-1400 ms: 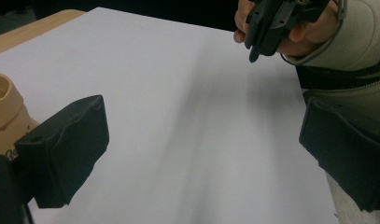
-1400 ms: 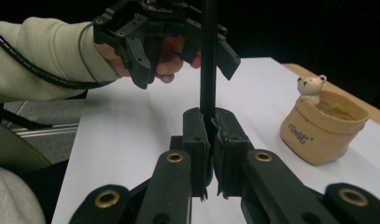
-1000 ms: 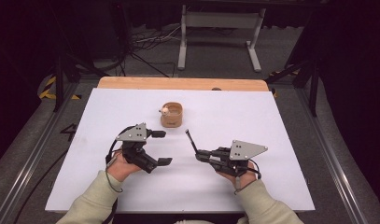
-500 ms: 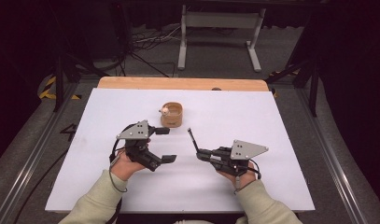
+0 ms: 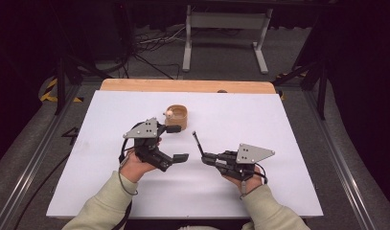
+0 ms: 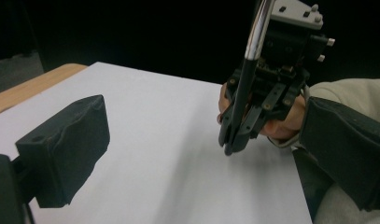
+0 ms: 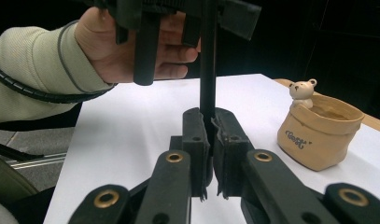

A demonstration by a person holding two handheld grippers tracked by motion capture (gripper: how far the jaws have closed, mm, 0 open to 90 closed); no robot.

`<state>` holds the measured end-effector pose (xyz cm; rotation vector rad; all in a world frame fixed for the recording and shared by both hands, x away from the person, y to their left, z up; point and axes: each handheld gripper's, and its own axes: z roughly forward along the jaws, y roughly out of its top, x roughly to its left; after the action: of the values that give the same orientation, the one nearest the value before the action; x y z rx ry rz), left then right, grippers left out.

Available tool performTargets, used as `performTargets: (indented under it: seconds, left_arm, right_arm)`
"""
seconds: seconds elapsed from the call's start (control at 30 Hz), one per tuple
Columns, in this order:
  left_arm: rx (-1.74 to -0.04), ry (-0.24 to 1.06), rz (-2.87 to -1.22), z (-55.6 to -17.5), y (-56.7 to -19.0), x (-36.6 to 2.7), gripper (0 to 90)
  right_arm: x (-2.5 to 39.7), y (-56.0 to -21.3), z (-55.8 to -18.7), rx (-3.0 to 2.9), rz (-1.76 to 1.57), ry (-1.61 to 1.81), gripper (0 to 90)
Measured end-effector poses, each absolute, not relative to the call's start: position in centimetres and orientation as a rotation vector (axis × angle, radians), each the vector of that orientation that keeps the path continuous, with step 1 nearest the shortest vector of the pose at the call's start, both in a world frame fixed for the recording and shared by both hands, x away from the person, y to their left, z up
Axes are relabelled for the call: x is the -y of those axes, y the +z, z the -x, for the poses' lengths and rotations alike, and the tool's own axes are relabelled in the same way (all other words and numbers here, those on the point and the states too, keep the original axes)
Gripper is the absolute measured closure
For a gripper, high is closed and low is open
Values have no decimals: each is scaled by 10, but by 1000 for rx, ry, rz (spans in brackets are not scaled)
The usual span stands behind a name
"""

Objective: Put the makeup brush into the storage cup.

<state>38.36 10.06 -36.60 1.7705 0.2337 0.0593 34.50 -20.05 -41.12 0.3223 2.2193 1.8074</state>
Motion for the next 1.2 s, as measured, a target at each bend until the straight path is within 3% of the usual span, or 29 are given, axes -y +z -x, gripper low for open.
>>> performTargets:
  seconds: [0.33, 0.57, 0.83, 1.2]
  left_arm:
    - [-199, 44, -1757, -382, -360, -82, 37]
    - [-185, 44, -1750, -382, -362, -73, 109]
    - [-171, 44, -1734, -384, -368, -72, 343]
    - [-127, 75, -1742, -379, -370, -71, 763]
  right_arm:
    - [201, -413, -347, -2221, -339, 1813, 845]
    - [200, -415, -347, -2222, -345, 1815, 845]
    - [201, -415, -347, -2219, -343, 1820, 845]
    - [199, -416, -348, -2226, -350, 1821, 844]
